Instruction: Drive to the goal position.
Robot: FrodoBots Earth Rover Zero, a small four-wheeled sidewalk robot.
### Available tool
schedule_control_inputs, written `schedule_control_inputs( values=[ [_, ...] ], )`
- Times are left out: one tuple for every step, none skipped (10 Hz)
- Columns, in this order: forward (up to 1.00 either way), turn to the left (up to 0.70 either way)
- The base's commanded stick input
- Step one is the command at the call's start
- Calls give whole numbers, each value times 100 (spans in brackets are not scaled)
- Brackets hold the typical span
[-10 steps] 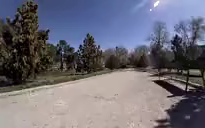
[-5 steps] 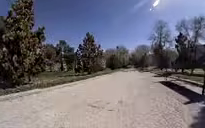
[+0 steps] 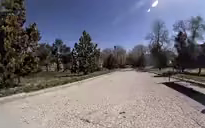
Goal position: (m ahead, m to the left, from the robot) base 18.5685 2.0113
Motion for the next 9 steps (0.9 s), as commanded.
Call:
schedule_control_inputs(
  values=[
    [100, -37],
    [100, -40],
    [100, -40],
    [100, -38],
    [100, -3],
    [100, 0],
    [100, 0],
    [100, 0],
    [100, -5]
  ],
)
